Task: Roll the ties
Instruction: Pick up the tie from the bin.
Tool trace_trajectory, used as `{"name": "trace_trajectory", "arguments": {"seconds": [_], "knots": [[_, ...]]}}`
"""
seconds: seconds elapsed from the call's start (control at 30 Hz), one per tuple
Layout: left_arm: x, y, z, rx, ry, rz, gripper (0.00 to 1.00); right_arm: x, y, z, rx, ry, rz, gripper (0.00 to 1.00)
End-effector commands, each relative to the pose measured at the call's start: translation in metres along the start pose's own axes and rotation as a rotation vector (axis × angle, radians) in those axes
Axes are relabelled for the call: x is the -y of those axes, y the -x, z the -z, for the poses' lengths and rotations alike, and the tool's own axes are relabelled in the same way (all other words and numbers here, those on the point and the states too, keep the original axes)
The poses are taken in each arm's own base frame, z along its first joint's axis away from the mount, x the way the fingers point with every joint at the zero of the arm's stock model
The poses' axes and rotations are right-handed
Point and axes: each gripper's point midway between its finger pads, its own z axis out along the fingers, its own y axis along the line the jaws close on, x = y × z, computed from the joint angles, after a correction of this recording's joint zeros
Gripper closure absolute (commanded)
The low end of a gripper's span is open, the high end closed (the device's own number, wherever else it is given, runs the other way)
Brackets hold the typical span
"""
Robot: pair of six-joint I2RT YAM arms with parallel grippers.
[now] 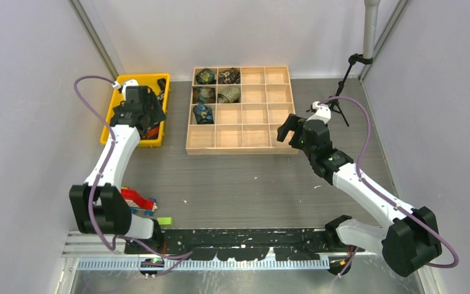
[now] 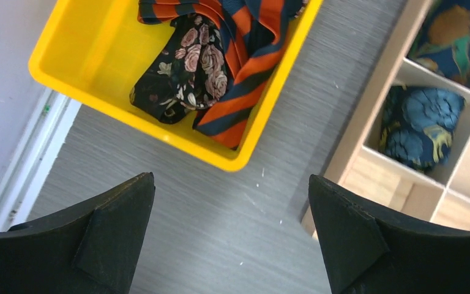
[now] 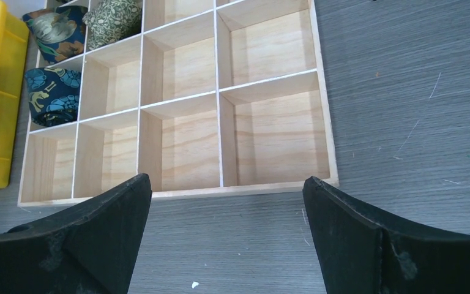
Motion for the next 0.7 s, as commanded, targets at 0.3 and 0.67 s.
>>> {"name": "trace_trajectory", "arguments": {"seconds": [0.3,0.67], "knots": [[-0.004,0.024,-0.102,-0.039,-0.098,0.287,0.07,-0.005,0.006,-0.008,0.001,0.042,-0.047,0.02],[0.012,0.023,-0.153,-0.045,-0.134,0.378,0.13,-0.003,0.006,-0.010,-0.008,0.046,-0.060,0.03]]}}
